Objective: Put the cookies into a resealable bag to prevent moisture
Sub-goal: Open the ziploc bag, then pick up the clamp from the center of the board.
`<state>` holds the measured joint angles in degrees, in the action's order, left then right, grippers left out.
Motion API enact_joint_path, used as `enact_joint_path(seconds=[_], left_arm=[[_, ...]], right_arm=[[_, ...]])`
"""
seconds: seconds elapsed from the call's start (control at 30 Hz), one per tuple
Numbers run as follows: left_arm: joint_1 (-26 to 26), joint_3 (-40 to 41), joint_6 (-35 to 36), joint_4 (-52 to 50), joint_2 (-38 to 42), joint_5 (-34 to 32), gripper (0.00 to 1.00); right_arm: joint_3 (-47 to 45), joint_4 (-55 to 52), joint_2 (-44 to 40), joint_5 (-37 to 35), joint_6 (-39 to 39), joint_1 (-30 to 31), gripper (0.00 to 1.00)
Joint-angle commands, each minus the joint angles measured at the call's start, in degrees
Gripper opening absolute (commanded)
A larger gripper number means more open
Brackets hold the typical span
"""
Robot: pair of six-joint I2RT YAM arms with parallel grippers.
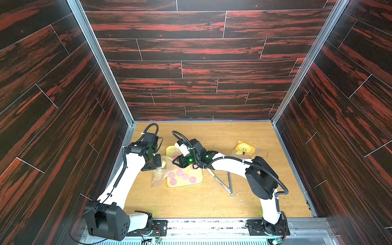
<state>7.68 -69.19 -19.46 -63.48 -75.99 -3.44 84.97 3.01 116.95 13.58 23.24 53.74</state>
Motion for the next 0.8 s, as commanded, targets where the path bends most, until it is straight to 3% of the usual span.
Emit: enact_joint_path(seconds=[0.0, 0.17, 0.3, 0.43, 0.6, 0.77], left_arm=[[-1.08, 0.54, 1.53, 1.68, -1.45, 4.11, 0.0], [-1.65, 0.4, 2.52, 2.75, -3.43, 9.22, 0.0], [-2.04, 0.39, 2.85, 3.27, -3.91, 10.33, 0.0], [-2.15, 0.46, 3.29, 3.32, -3.7, 11.86, 0.0], [-2.4, 1.52, 3.1, 5.3, -3.33, 14.61, 0.0], [-2.59, 1.75, 3.73, 5.5, -3.79, 16.37, 0.0]], right_arm=[[-1.11, 3.33, -0.97, 0.99, -1.67, 0.23, 0.48], [-8.05, 5.31, -9.69, -1.39, -8.37, 0.23, 0.7], [-16.84, 4.78, -17.86, -7.29, -13.19, -0.25, 0.75], [-25.6, -0.1, -26.68, -17.49, -15.55, -0.71, 0.8], [-36.19, -7.17, -35.53, -27.84, -10.53, -0.74, 0.85], [-43.56, -16.13, -41.25, -32.84, -0.8, 0.09, 0.89]])
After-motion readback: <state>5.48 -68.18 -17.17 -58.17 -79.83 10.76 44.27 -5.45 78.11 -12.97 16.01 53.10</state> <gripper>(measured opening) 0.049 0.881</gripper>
